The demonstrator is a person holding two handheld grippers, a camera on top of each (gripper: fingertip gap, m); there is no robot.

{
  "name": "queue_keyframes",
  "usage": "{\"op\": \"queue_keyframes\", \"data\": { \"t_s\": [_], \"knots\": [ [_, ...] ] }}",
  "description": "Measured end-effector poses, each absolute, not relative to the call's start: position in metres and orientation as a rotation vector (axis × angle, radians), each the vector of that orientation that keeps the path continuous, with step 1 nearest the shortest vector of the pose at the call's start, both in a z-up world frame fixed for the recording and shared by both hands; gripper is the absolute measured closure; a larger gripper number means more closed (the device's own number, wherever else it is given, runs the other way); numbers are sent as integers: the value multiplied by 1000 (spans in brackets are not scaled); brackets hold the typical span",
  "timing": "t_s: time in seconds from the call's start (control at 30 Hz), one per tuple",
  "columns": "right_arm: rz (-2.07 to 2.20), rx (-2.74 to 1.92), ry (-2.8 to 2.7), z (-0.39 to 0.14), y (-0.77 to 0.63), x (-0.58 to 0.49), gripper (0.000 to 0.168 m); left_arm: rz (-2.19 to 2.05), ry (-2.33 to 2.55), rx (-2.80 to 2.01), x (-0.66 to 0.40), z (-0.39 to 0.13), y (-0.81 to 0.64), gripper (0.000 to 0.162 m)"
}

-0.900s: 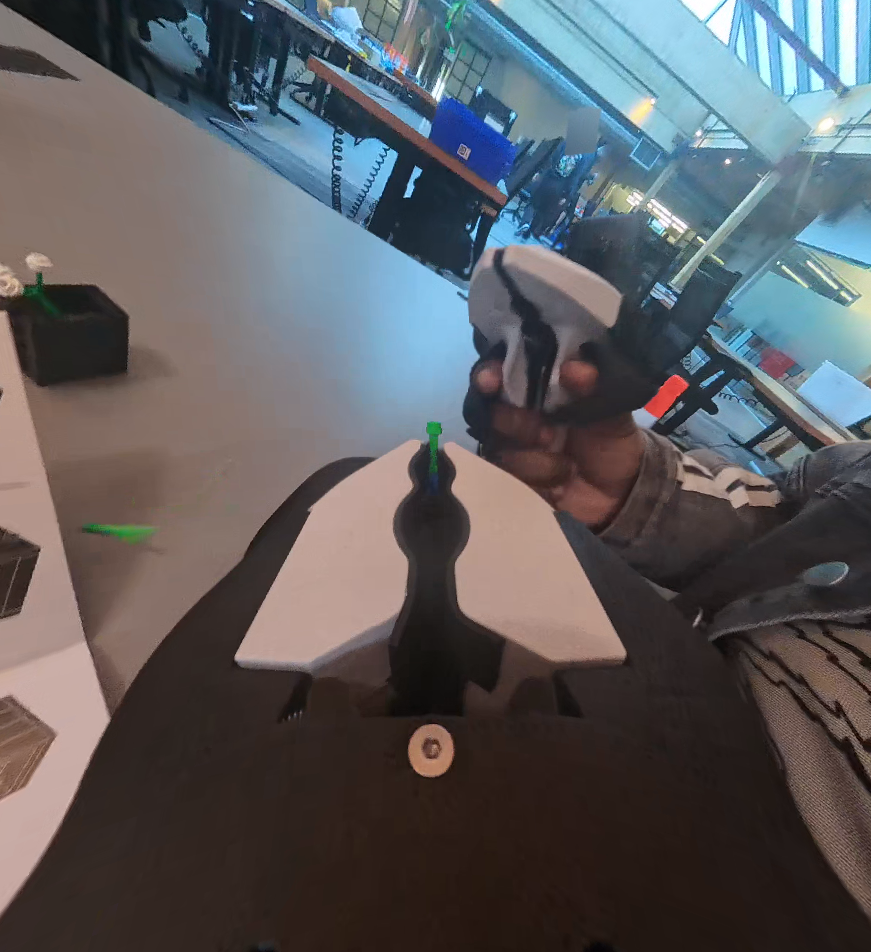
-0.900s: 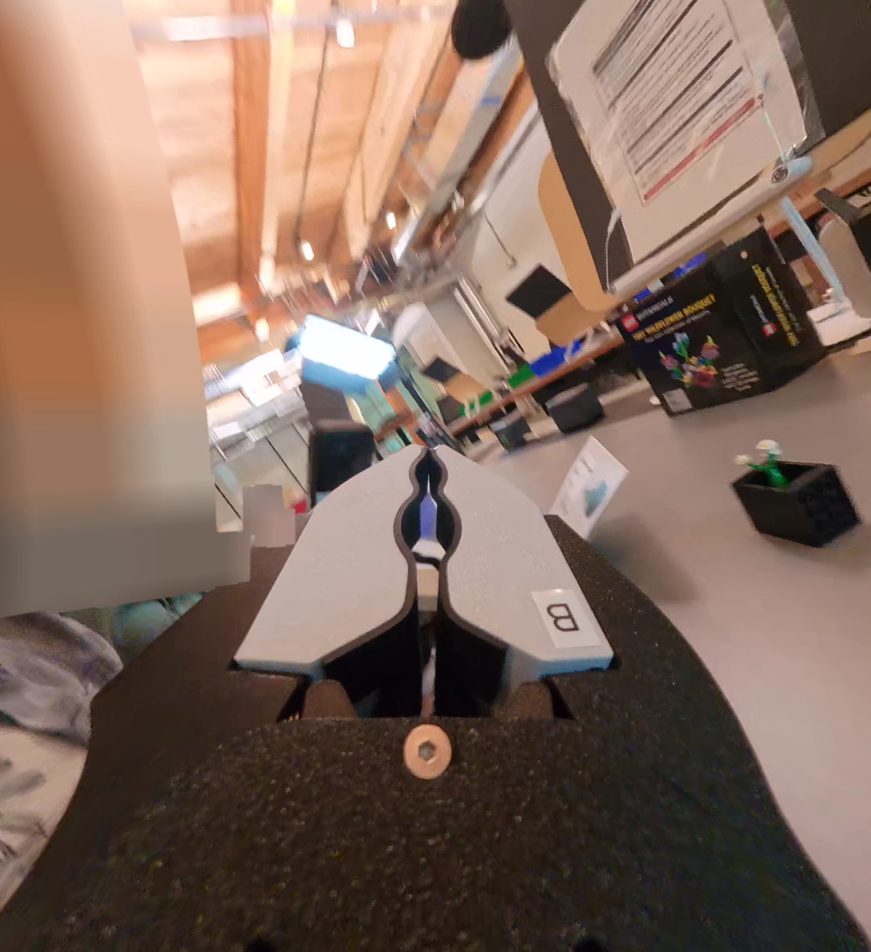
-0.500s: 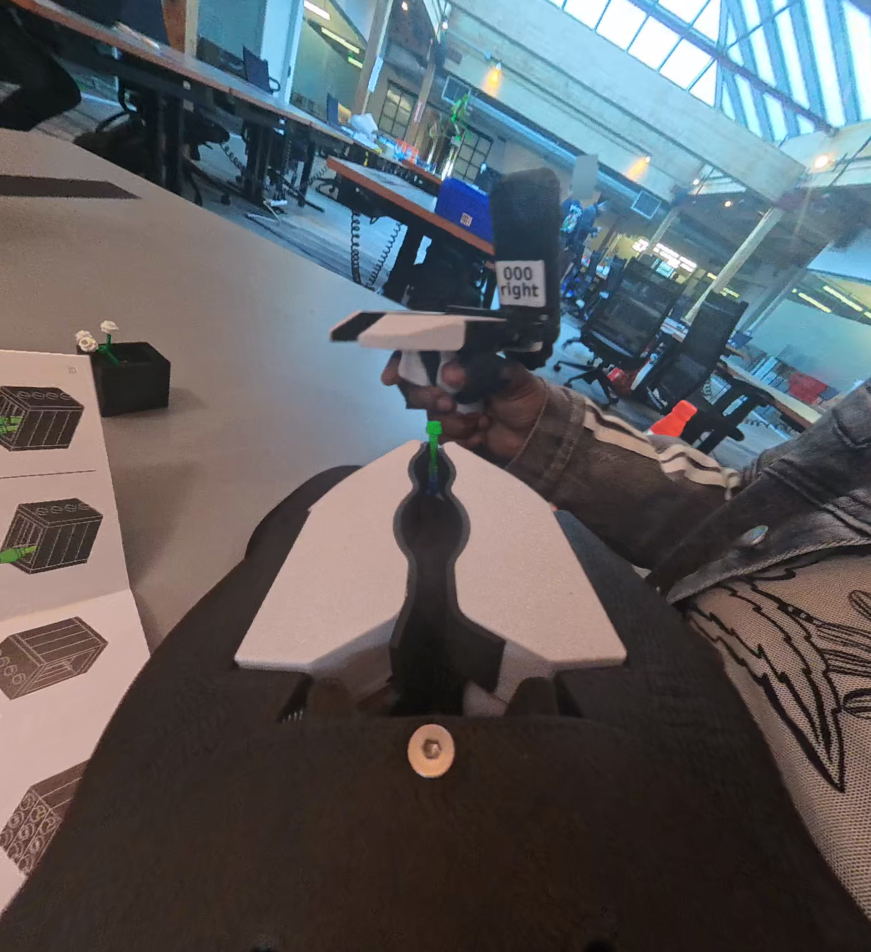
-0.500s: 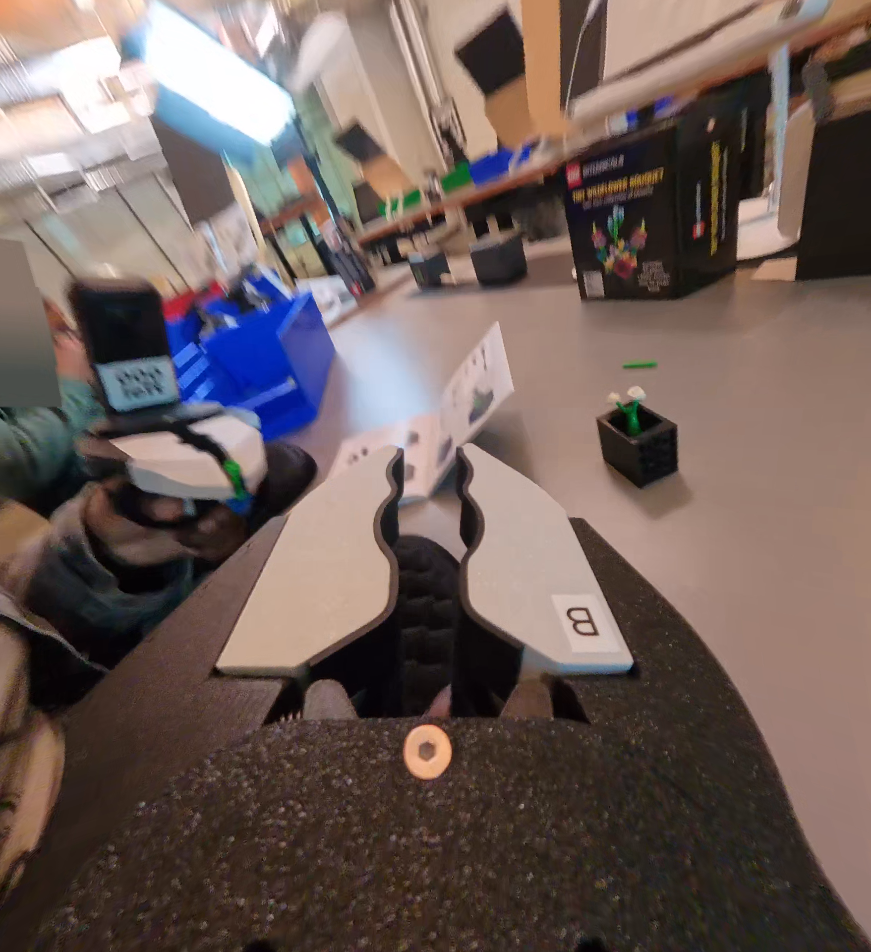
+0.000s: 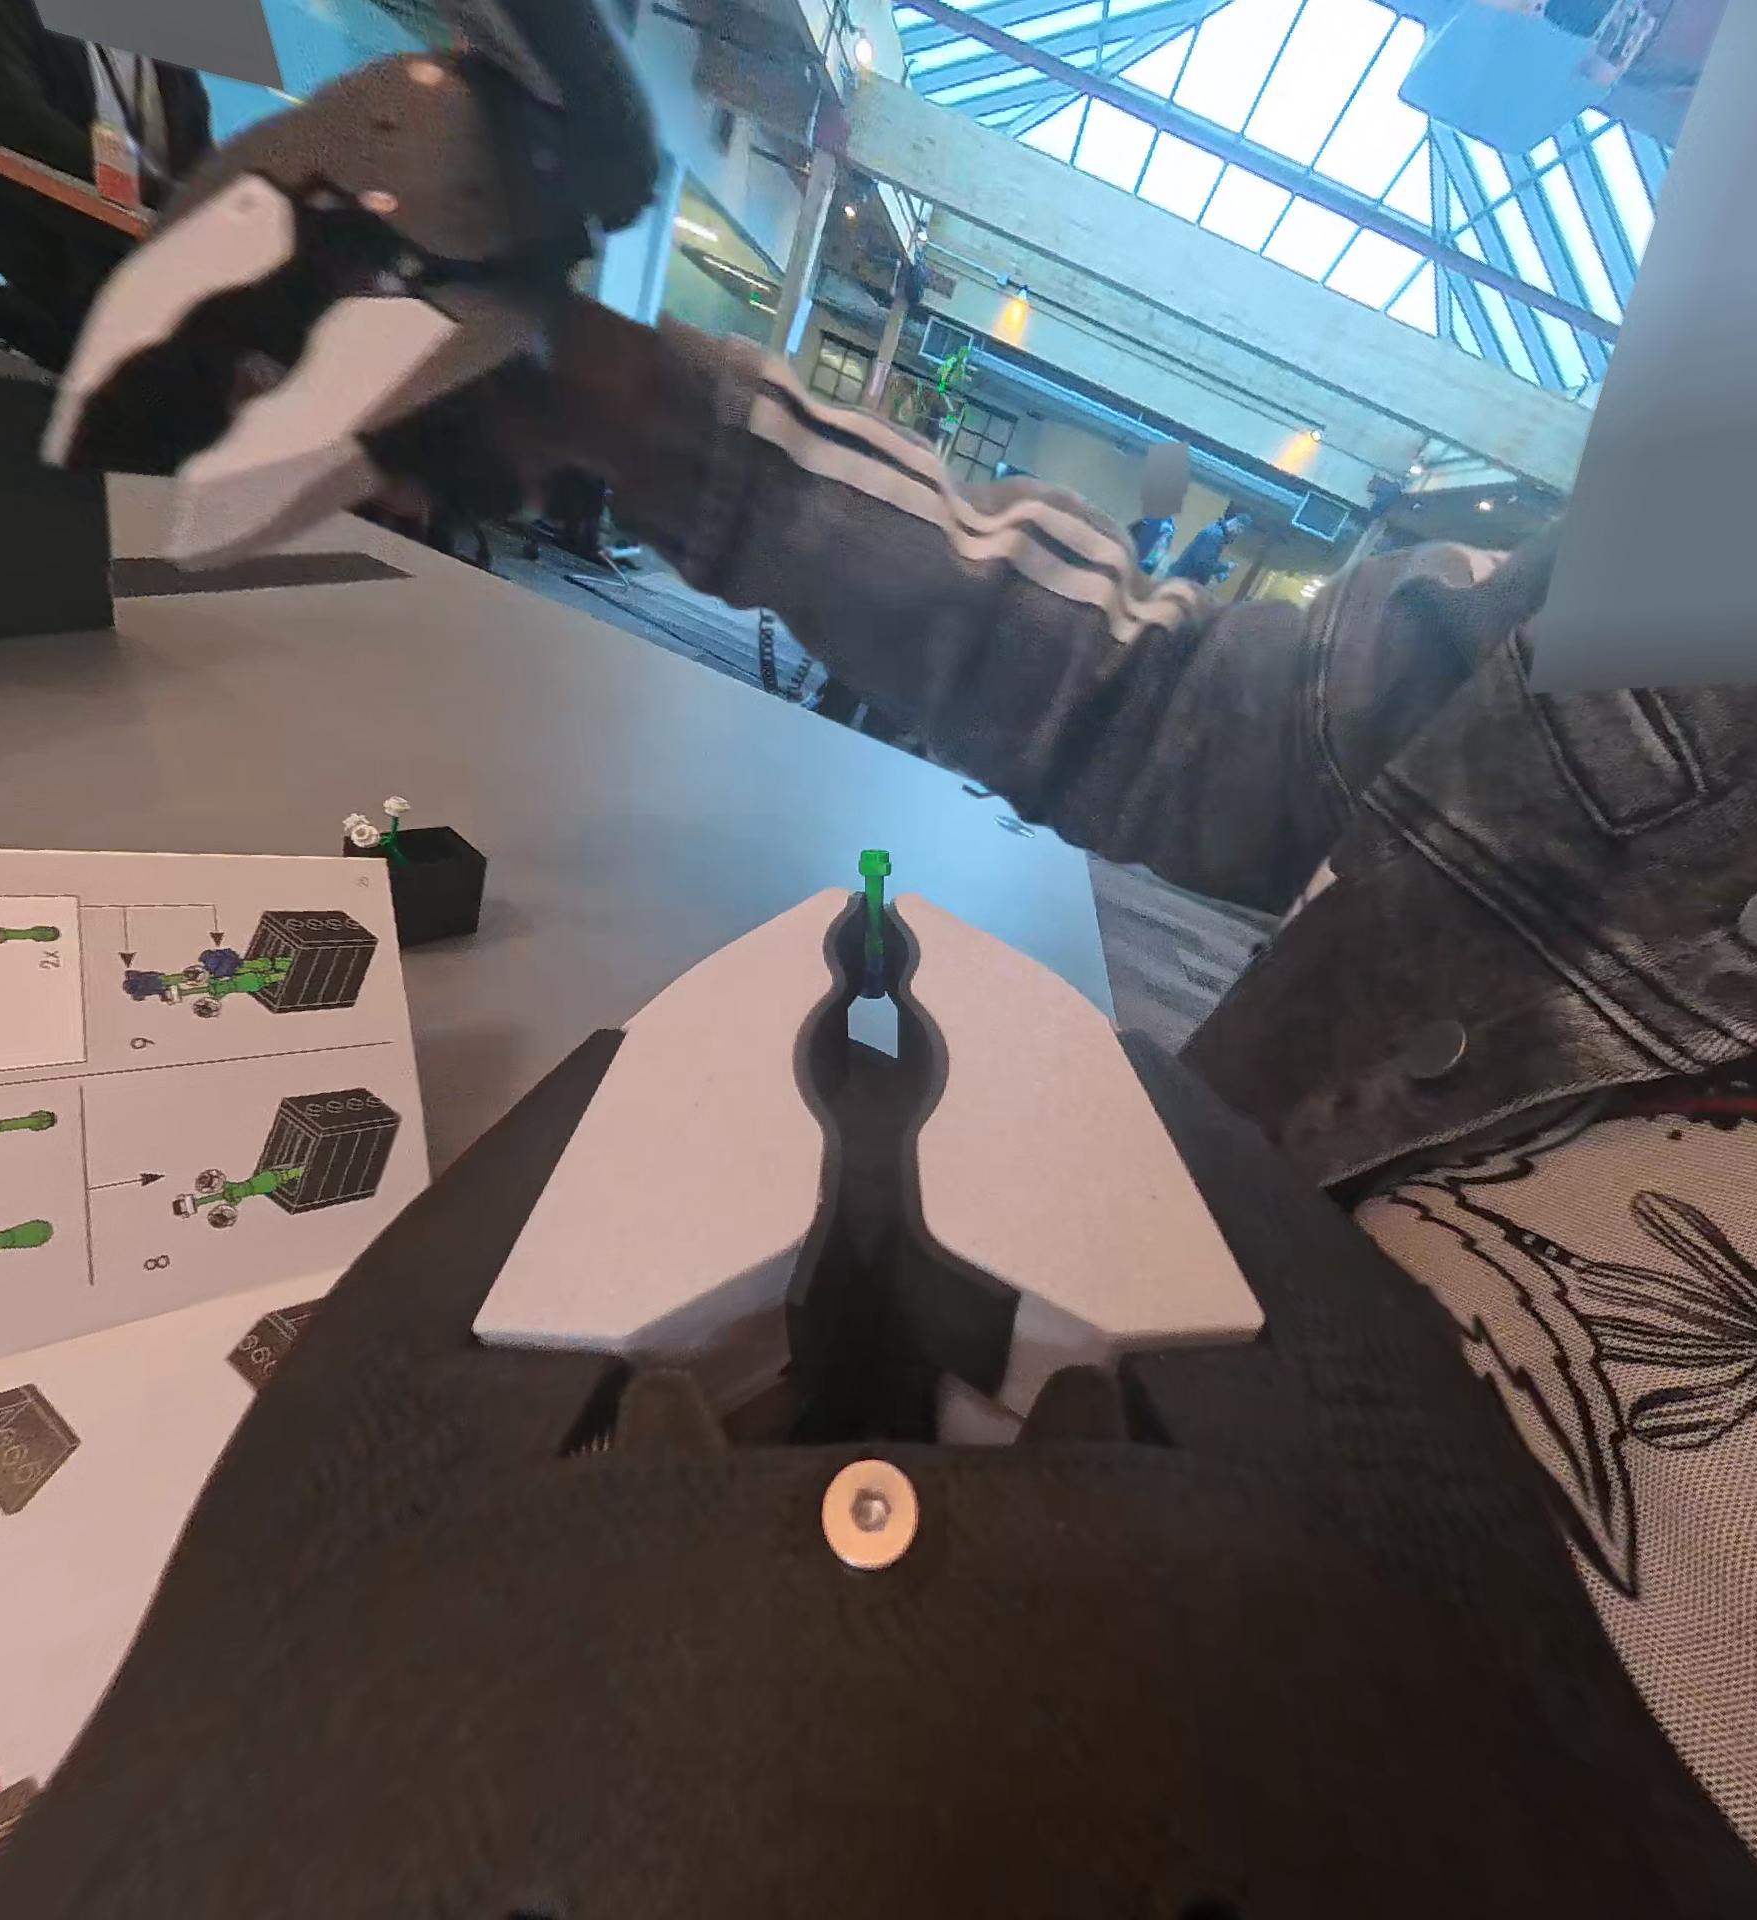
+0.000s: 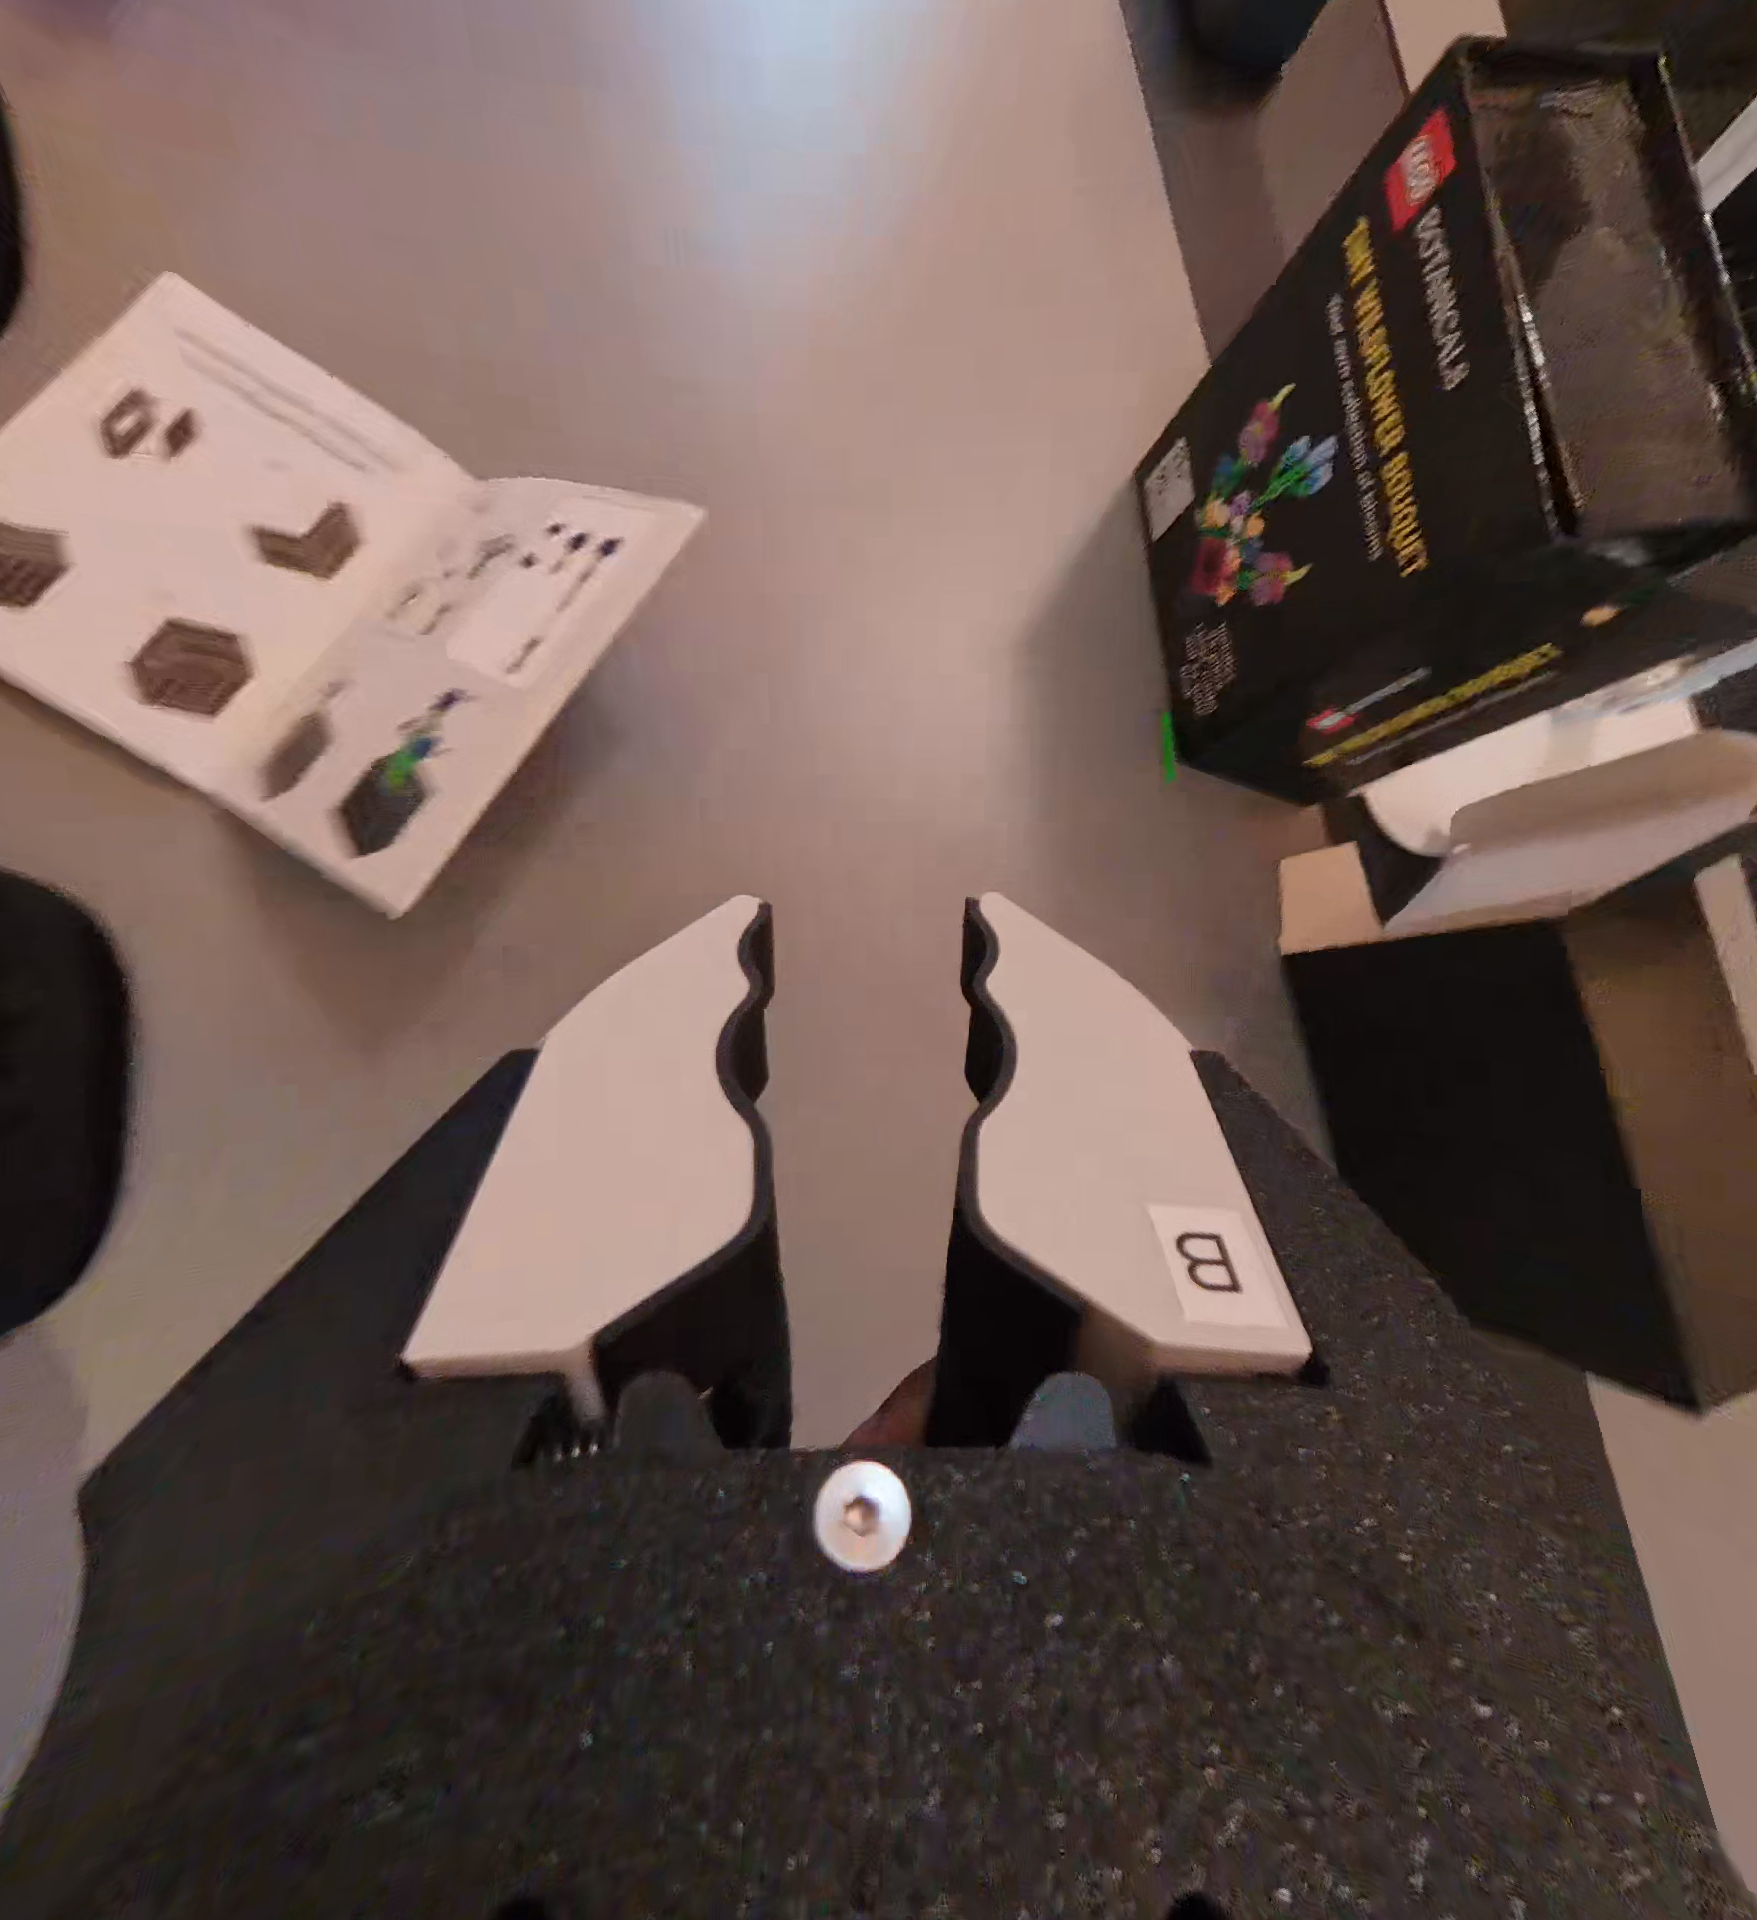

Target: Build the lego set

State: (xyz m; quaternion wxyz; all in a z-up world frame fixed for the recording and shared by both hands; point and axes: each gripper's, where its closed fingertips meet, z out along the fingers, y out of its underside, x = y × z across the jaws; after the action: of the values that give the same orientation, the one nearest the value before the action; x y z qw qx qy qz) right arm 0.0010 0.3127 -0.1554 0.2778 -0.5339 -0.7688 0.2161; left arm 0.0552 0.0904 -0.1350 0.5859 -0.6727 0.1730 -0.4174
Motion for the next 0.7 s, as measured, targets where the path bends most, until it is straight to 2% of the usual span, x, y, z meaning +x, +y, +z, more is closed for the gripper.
{"op": "queue_keyframes", "data": {
  "t_s": [0.27,0.6,0.7],
  "knots": [
    [506,-1577,-2016,-204,362,-58,132,-985,414,-1547,51,-135,94,158],
    [651,-1854,-1691,-263,413,-102,134,-1018,403,-1509,46,-133,96,159],
    [655,-1820,-1686,-264,415,-108,142,-1030,395,-1509,44,-134,96,159]
  ]
}}
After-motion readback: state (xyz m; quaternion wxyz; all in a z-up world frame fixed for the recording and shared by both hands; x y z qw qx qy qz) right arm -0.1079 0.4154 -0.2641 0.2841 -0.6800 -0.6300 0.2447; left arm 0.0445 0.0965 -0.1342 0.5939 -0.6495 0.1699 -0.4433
